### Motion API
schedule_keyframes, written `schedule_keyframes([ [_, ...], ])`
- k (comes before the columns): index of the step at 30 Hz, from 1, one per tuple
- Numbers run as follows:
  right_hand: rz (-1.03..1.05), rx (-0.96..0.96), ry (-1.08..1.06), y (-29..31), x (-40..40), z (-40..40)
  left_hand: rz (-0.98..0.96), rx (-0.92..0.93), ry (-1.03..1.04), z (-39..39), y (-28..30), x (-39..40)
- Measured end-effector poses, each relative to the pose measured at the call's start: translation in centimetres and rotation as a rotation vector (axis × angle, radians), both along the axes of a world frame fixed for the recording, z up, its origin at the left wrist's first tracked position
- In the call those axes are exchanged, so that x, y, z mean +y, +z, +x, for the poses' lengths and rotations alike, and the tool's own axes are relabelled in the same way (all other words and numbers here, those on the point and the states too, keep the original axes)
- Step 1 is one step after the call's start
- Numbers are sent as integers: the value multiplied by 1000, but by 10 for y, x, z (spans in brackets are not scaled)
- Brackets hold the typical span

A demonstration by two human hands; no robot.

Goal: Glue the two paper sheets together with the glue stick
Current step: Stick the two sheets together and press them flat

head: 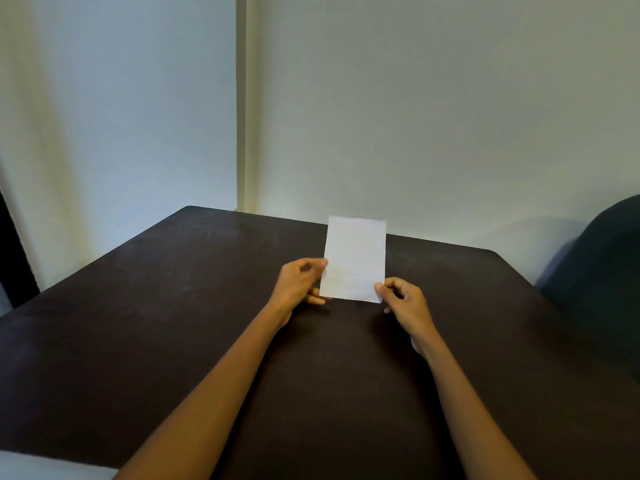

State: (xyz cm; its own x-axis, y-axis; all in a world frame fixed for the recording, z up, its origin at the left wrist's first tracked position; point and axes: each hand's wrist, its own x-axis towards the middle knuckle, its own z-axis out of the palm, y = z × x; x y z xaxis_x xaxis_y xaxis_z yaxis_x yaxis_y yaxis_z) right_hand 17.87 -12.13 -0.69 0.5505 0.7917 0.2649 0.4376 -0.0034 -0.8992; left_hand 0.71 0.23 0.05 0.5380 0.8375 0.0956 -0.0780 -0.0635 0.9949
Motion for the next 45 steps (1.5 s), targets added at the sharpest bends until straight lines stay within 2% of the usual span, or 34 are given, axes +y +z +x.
schedule_keyframes([
  [3, 42, 26, 1, -1, 1, 0, 58, 102, -94, 3, -2, -1],
  [7, 1, 40, 71, -1, 2, -2, 35, 100, -54, 3, -5, -1],
  [14, -28, 41, 68, -3, 2, 3, 94, 126, -52, 3, -7, -2],
  [23, -27, 113, 67, -2, 1, 3, 63, 104, -79, 3, -6, -2],
  [27, -1, 151, 71, 3, 0, 1, 0, 18, -69, 2, -4, -1],
  [45, -19, 96, 4, 1, -1, 0, -37, 10, -103, -1, 1, 1],
])
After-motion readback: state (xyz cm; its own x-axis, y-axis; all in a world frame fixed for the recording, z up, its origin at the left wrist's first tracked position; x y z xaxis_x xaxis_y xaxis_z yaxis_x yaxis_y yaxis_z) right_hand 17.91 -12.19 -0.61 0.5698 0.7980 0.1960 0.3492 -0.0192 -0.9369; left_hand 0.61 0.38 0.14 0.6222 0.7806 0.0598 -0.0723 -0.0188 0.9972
